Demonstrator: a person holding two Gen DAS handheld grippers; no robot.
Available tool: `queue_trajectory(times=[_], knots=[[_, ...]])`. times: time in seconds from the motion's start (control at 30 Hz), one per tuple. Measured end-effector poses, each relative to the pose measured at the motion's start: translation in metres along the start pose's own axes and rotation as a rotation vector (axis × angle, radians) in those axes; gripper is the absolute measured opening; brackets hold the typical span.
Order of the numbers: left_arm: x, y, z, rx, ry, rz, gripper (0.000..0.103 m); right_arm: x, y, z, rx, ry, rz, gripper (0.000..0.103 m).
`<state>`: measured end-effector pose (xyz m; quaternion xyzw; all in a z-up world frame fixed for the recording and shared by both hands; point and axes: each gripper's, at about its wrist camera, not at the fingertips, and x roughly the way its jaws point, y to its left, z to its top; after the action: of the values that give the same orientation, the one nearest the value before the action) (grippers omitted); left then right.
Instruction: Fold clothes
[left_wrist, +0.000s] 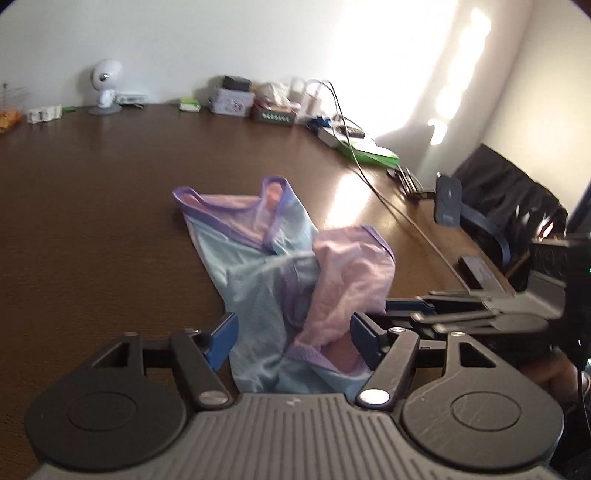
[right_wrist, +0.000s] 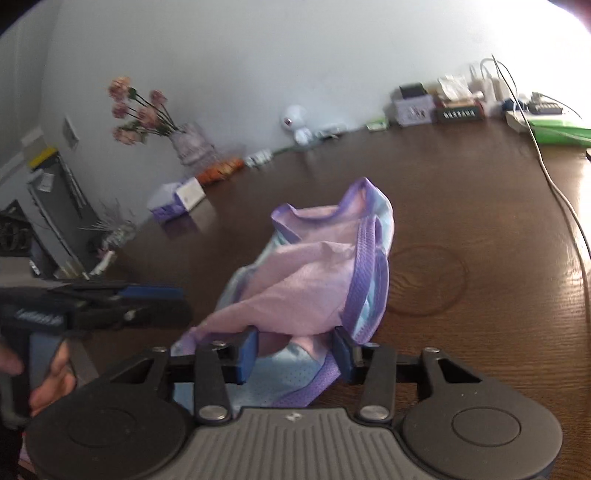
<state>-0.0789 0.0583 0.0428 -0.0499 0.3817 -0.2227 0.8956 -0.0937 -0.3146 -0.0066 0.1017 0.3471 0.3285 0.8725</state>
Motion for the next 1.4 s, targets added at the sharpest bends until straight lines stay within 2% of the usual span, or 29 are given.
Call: queue_trajectory(times=[0.03,0.1,0.2,0.33,0.4,0.5,0.57,0.6,0.63,0.67,0.7,0.77,0.9,0.93,0.97,1.0,1.07,1.13,1.2,1.23,1.27,1.3,1.33,1.4], knots=[[0.004,-0.002,-0.003,0.007,0.015,0.008,0.068,-0.012,0.003,0.0,-0.004,-0.025,-0.013,0.004],[0.01,-0.005,-0.008,0.027,0.04,0.036,0.066,-0.035,0.009,-0.001,-0.011,-0.076,-0.039,0.003],[0.008,-0.005,-0.014,0.028,0.045,0.033,0.064,-0.074,0.015,-0.005,0.003,-0.147,-0.096,0.003],[-0.004,-0.014,-0.023,0.023,0.038,0.022,0.061,-0.11,0.004,-0.029,0.079,-0.128,-0.138,0.003],[-0.009,-0.022,-0.025,0.025,0.024,0.011,0.059,-0.116,0.009,-0.038,0.066,-0.099,-0.128,0.004],[-0.018,-0.036,-0.021,0.032,-0.009,-0.031,0.059,-0.128,0.02,-0.048,0.009,-0.108,-0.122,0.013],[-0.016,-0.045,-0.016,0.049,-0.01,-0.04,0.06,-0.132,0.026,-0.05,-0.058,-0.122,-0.176,0.028],[-0.009,-0.047,-0.014,0.055,0.013,-0.021,0.058,-0.13,0.03,-0.052,-0.104,-0.125,-0.222,0.029],[0.001,-0.047,-0.015,0.062,0.043,0.004,0.045,-0.126,0.035,-0.052,-0.148,-0.123,-0.24,0.029],[0.007,-0.045,-0.016,0.055,0.075,0.027,0.027,-0.122,0.039,-0.052,-0.189,-0.117,-0.224,0.029],[0.013,-0.043,-0.017,0.047,0.107,0.051,0.003,-0.116,0.043,-0.051,-0.226,-0.102,-0.194,0.029],[0.006,-0.038,-0.02,0.006,0.07,0.038,0.003,-0.101,0.05,-0.049,-0.284,-0.055,-0.115,0.027],[-0.028,-0.029,-0.024,-0.062,-0.028,0.051,0.0,-0.073,0.057,-0.042,-0.337,-0.016,-0.069,0.027],[-0.037,-0.027,-0.026,-0.074,-0.034,0.06,0.0,-0.07,0.057,-0.041,-0.34,-0.016,-0.064,0.022],[-0.046,-0.025,-0.028,-0.085,-0.04,0.07,0.0,-0.067,0.058,-0.04,-0.344,-0.016,-0.059,0.005],[-0.051,-0.023,-0.032,-0.093,-0.037,0.086,0.0,-0.066,0.057,-0.038,-0.334,-0.028,-0.061,0.0],[-0.057,-0.019,-0.041,-0.1,-0.019,0.111,0.0,-0.069,0.046,-0.03,-0.238,-0.108,-0.067,0.0],[-0.056,-0.018,-0.043,-0.109,-0.013,0.112,0.001,-0.079,0.03,-0.023,-0.111,-0.209,-0.106,0.0],[-0.052,-0.02,-0.04,-0.11,-0.018,0.1,0.006,-0.089,0.016,-0.019,-0.062,-0.236,-0.13,0.0],[-0.047,-0.024,-0.033,-0.099,-0.019,0.083,0.015,-0.092,0.012,-0.019,-0.06,-0.227,-0.132,0.0],[-0.04,-0.031,-0.026,-0.073,-0.025,0.068,0.024,-0.094,0.012,-0.022,-0.068,-0.209,-0.127,0.005],[-0.033,-0.038,-0.019,-0.046,-0.031,0.053,0.052,-0.096,0.012,-0.025,-0.076,-0.19,-0.122,0.007],[-0.024,-0.046,-0.012,-0.002,-0.033,0.046,0.068,-0.098,0.012,-0.028,-0.084,-0.171,-0.117,0.009],[-0.004,-0.056,-0.006,0.076,0.0,0.073,0.069,-0.1,0.014,-0.035,-0.089,-0.142,-0.112,0.02]])
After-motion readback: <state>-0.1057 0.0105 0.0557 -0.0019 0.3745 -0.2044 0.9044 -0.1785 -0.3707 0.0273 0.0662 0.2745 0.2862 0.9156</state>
